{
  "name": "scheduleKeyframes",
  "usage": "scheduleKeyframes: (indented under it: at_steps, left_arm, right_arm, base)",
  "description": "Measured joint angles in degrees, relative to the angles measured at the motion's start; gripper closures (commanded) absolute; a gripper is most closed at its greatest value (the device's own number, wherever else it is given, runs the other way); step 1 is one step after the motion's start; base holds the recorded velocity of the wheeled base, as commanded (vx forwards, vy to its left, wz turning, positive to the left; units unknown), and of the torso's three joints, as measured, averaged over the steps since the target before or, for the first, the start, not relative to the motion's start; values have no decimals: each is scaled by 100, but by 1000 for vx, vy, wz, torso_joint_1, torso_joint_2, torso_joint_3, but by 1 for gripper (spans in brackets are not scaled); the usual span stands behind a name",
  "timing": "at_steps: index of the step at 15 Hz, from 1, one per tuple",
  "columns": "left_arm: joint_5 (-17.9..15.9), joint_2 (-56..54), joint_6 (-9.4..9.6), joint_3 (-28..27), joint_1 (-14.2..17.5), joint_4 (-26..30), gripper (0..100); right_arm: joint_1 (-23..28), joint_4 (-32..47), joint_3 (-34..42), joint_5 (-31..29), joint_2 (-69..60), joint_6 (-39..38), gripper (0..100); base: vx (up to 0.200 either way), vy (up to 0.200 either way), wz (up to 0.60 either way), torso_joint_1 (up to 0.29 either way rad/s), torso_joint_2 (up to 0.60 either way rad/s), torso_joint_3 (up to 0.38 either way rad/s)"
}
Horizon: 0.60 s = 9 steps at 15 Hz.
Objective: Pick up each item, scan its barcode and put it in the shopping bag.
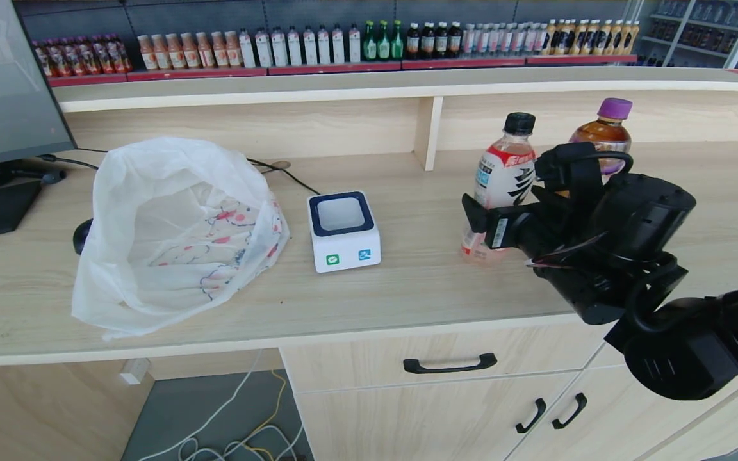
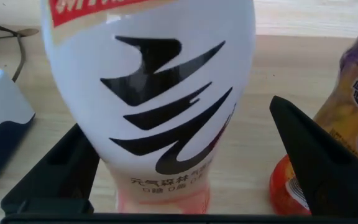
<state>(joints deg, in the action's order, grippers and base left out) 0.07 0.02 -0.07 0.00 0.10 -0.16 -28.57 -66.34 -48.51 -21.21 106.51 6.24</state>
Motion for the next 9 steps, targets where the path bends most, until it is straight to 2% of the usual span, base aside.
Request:
scheduleKeyframes:
  at_steps: [4,9]
  left_arm:
    - [0,0,2,0,0,0,0]
    - [0,0,2,0,-2,0,0]
  right_arm:
    - [135,-15,-55,26,160,5,0]
    - [-23,-20,-160,28,245,7,0]
  base:
    - [0,0,0,0,0,0]
    - [0,0,0,0,0,0]
